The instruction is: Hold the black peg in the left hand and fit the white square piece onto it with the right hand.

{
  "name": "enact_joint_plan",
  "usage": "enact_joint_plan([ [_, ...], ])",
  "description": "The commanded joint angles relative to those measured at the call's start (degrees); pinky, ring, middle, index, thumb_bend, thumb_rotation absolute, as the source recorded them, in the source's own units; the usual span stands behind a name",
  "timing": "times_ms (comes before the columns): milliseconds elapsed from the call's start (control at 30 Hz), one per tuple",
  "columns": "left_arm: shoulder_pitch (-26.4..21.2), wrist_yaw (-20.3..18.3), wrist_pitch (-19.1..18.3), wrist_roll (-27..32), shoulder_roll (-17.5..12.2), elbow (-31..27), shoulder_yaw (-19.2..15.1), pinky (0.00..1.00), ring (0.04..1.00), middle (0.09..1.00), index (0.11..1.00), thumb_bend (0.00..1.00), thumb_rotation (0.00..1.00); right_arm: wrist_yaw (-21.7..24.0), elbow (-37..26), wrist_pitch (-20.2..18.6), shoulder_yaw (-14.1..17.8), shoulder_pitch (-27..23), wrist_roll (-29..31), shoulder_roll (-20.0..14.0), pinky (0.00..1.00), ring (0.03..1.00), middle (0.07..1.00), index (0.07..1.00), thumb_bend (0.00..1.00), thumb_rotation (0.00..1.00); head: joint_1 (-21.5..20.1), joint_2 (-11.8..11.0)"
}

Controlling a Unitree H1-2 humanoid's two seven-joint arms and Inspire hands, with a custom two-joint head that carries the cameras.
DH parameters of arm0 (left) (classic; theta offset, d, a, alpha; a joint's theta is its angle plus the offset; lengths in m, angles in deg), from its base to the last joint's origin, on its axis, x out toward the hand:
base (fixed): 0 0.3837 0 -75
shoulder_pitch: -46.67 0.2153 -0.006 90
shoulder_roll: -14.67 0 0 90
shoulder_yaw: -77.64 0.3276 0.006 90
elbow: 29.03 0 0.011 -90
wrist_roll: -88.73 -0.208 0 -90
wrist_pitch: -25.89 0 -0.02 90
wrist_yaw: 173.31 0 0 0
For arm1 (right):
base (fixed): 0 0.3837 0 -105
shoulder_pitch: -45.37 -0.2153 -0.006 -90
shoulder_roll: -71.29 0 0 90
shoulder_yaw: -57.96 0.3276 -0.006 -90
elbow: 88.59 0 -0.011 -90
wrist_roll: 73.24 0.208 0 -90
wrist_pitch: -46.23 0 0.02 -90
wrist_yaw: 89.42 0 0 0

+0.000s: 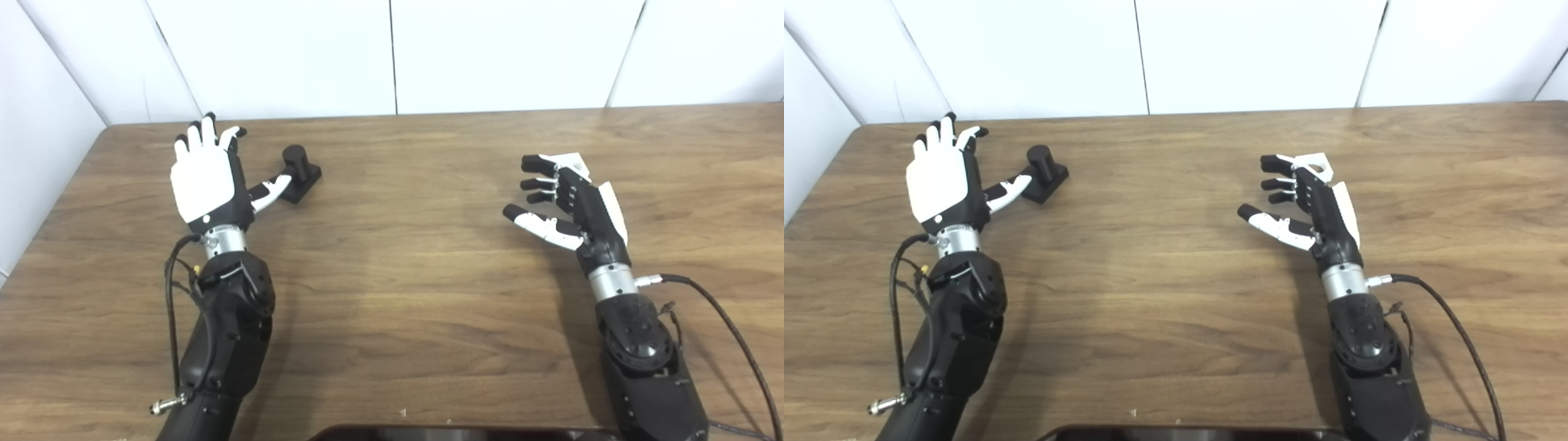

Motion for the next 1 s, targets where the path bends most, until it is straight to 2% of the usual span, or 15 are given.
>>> enact_joint_plan([
  [0,-3.7,1.3,-0.2,0.0,-1.6,0.5,-0.4,1.00,1.000,0.992,0.768,0.74,0.56,-0.3,-1.2,1.3,0.2,-2.3,-0.2,0.0,0.61,0.688,0.770,0.743,0.66,0.29,0.1,0.0],
  [333,-5.0,-1.1,0.2,3.2,-1.6,3.6,0.5,1.00,1.000,0.998,0.734,0.82,0.67,-0.5,-1.4,1.1,0.3,-2.4,-0.2,0.1,0.62,0.690,0.770,0.744,0.65,0.30,-0.4,0.1],
  [467,-5.2,-1.6,0.5,3.9,-1.9,4.6,1.7,0.97,1.000,0.997,0.712,0.90,0.74,-0.7,-1.5,0.9,0.2,-2.4,-0.6,0.1,0.62,0.689,0.767,0.742,0.66,0.30,-0.5,0.2],
  [567,-5.3,-1.8,0.3,4.0,-1.8,5.3,2.4,0.96,1.000,0.999,0.706,0.93,0.72,-0.8,-1.6,0.9,0.3,-2.4,-0.6,0.2,0.61,0.689,0.769,0.741,0.66,0.31,-0.5,0.3],
  [700,-5.0,-2.0,0.2,4.3,-1.5,5.5,3.0,1.00,1.000,1.000,0.700,0.94,0.67,-1.0,-1.5,1.1,0.3,-2.4,-0.6,0.3,0.61,0.687,0.769,0.741,0.66,0.31,-0.6,0.4],
  [967,-5.2,-2.6,-0.1,4.5,-1.9,8.2,4.2,1.00,1.000,1.000,0.694,0.94,0.63,-0.9,-1.4,1.8,0.5,-2.5,-0.2,0.0,0.60,0.684,0.762,0.737,0.65,0.30,-0.7,0.7],
])
